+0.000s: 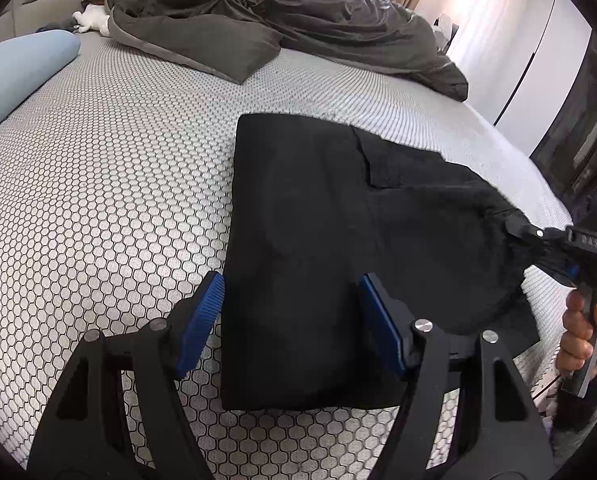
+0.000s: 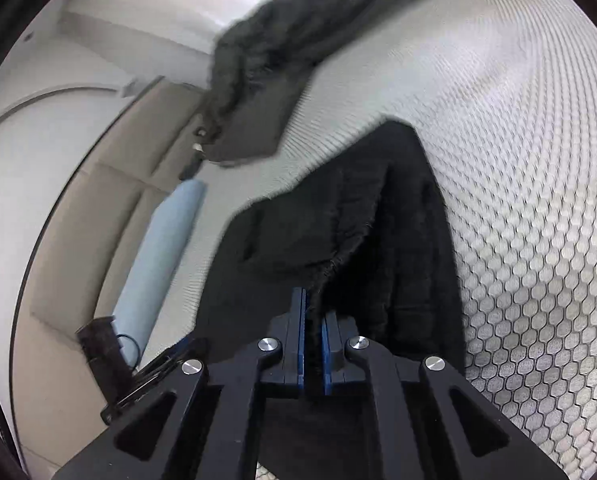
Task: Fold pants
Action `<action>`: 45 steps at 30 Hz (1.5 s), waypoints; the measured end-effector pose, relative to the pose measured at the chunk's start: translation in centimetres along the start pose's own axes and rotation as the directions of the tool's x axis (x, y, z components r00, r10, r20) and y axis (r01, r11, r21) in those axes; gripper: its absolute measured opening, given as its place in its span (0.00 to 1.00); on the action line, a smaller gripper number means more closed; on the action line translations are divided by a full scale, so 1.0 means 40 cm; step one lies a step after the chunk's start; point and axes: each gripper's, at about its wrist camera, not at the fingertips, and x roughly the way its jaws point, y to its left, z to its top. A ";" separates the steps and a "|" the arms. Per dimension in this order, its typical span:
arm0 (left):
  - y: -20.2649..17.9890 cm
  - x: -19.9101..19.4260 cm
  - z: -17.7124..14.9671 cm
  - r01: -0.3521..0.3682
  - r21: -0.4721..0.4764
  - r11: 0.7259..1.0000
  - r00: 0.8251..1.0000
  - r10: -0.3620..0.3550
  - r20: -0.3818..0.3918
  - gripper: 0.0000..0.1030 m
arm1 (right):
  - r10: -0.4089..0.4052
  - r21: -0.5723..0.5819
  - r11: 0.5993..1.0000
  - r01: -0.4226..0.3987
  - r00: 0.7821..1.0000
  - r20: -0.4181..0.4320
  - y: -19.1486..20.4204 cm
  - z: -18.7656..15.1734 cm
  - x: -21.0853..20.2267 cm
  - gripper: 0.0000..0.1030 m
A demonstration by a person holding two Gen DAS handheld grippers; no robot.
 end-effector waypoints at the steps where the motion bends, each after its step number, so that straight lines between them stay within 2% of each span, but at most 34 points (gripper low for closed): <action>1: 0.002 -0.006 0.003 0.004 -0.005 1.000 1.000 -0.004 0.008 0.65 | -0.017 -0.033 0.999 0.018 1.000 0.014 0.012 -0.004 -0.021 0.05; 3: 0.004 -0.013 0.008 0.008 -0.011 1.000 1.000 -0.007 0.018 0.65 | -0.062 -0.081 0.995 0.063 0.998 0.016 0.023 -0.015 -0.045 0.05; 6: 0.004 -0.005 0.007 -0.003 -0.006 1.000 1.000 0.003 0.005 0.65 | -0.217 -0.124 0.969 0.214 0.976 -0.012 0.006 -0.029 -0.026 0.10; 8: 0.005 0.006 0.003 -0.015 -0.004 1.000 1.000 0.015 -0.010 0.65 | -0.182 -0.093 0.980 0.176 0.981 -0.063 -0.022 -0.028 -0.022 0.11; 10: 0.004 0.010 0.001 -0.017 -0.002 1.000 1.000 0.017 -0.017 0.65 | -0.136 -0.051 0.990 0.134 0.990 -0.040 -0.039 -0.023 -0.063 0.21; 11: 0.002 0.011 0.000 -0.016 0.000 1.000 1.000 0.016 -0.016 0.65 | -0.139 -0.044 0.989 0.138 0.990 -0.018 -0.049 -0.023 -0.085 0.34; 12: -0.002 0.011 0.000 -0.018 0.004 1.000 1.000 0.018 -0.014 0.65 | -0.135 -0.031 0.990 0.135 0.991 -0.007 -0.059 -0.020 -0.097 0.43; 15: -0.010 0.014 -0.001 -0.020 0.011 1.000 1.000 0.020 -0.015 0.65 | -0.075 0.042 0.996 0.077 0.996 -0.045 -0.100 -0.016 -0.088 0.44; 18: -0.016 0.020 -0.004 -0.028 0.023 0.999 0.999 0.029 -0.014 0.65 | -0.061 0.076 0.995 0.067 0.995 -0.083 -0.129 -0.030 -0.088 0.44; 25: -0.011 0.022 -0.006 -0.028 0.025 0.999 0.999 0.029 -0.017 0.65 | 0.057 0.054 0.997 -0.054 0.997 -0.054 -0.087 -0.029 -0.116 0.44; 29: -0.009 0.022 -0.005 -0.029 0.030 0.999 0.999 0.029 -0.018 0.65 | 0.014 0.039 0.999 -0.011 0.997 -0.081 -0.087 -0.034 -0.117 0.44; 35: -0.009 0.026 -0.005 -0.031 0.034 0.999 0.999 0.032 -0.019 0.65 | 0.046 0.034 0.998 -0.045 0.998 -0.048 -0.054 -0.026 -0.096 0.44; 37: -0.007 0.025 -0.005 -0.031 0.034 0.999 0.999 0.032 -0.019 0.65 | 0.052 0.018 0.999 -0.051 0.998 -0.043 -0.039 -0.023 -0.091 0.48; 42: -0.005 0.026 -0.005 -0.032 0.034 0.999 0.999 0.032 -0.021 0.65 | -0.003 -0.040 0.999 -0.001 0.994 -0.111 -0.014 -0.032 -0.057 0.49; 45: -0.007 0.026 -0.005 -0.033 0.038 0.999 0.999 0.034 -0.021 0.65 | -0.023 -0.029 0.999 0.020 0.990 -0.139 -0.021 -0.036 -0.044 0.50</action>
